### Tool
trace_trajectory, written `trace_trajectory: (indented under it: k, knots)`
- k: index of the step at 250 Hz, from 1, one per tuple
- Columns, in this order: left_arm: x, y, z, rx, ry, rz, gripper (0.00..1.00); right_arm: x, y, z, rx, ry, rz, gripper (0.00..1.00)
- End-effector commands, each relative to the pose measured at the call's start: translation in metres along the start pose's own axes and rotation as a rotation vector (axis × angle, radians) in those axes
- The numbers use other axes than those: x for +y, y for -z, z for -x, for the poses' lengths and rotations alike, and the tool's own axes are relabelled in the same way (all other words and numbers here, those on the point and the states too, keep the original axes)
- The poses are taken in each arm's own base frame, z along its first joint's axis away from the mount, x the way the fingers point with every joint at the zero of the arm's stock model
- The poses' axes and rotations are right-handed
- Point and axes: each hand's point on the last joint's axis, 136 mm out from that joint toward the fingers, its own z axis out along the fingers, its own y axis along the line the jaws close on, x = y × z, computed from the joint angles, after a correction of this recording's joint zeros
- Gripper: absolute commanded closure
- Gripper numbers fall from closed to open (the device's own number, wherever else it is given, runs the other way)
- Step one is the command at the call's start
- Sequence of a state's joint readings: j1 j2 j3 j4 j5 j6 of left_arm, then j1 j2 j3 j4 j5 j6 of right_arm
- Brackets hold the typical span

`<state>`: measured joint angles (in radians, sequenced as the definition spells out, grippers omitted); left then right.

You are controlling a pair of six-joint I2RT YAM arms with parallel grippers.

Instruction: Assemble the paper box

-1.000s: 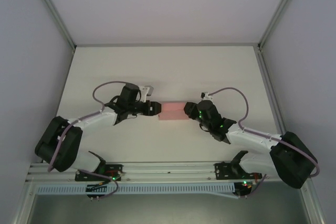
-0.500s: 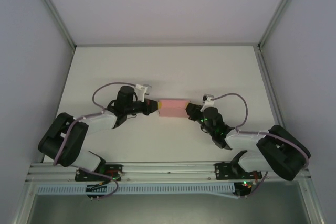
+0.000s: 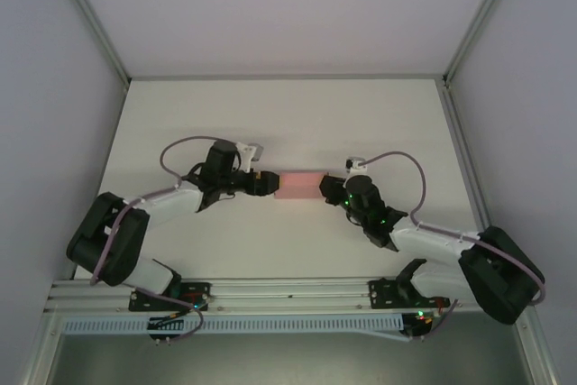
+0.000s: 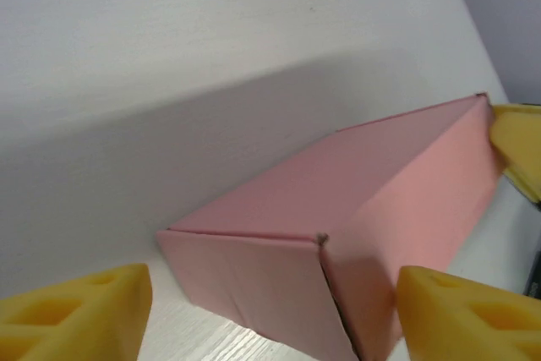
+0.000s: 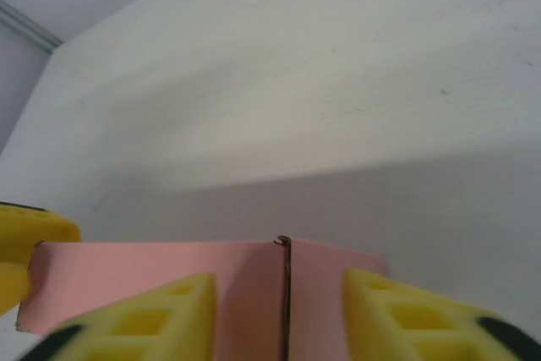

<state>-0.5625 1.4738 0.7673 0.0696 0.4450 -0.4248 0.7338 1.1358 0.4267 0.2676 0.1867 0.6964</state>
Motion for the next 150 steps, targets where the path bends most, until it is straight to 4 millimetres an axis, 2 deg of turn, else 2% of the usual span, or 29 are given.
trace_trajectory:
  k: [1, 6, 29, 37, 54, 85, 104, 126, 150]
  knots:
    - [-0.009, 0.018, 0.024, -0.016, -0.066, 0.062, 0.06, -0.011, 0.013, 0.006, 0.05, 0.06, -0.125, 0.48]
    - [-0.011, 0.021, 0.03, -0.029, -0.075, 0.068, 0.01, -0.007, 0.014, 0.012, 0.04, 0.062, -0.118, 0.45]
    - [-0.015, 0.04, 0.055, -0.104, -0.104, 0.126, 0.0, 0.003, 0.02, 0.03, 0.017, 0.072, -0.116, 0.33]
    - [-0.015, 0.048, 0.062, -0.138, -0.112, 0.154, 0.0, 0.007, 0.022, 0.035, 0.01, 0.091, -0.106, 0.25]
    - [-0.005, 0.072, 0.08, -0.238, -0.099, 0.273, 0.0, 0.015, 0.024, 0.045, -0.006, 0.159, -0.08, 0.01]
    - [0.031, 0.135, 0.098, -0.455, -0.031, 0.564, 0.0, 0.059, 0.023, 0.054, 0.01, 0.513, 0.11, 0.0]
    - [0.046, 0.164, 0.099, -0.519, -0.003, 0.669, 0.0, 0.091, 0.024, 0.038, 0.105, 0.781, 0.293, 0.0]
    - [0.05, 0.175, 0.093, -0.523, -0.001, 0.697, 0.0, 0.106, 0.026, 0.008, 0.271, 1.067, 0.472, 0.0]
    - [0.055, 0.173, 0.082, -0.505, 0.018, 0.698, 0.0, 0.098, 0.015, -0.008, 0.433, 1.273, 0.514, 0.0]
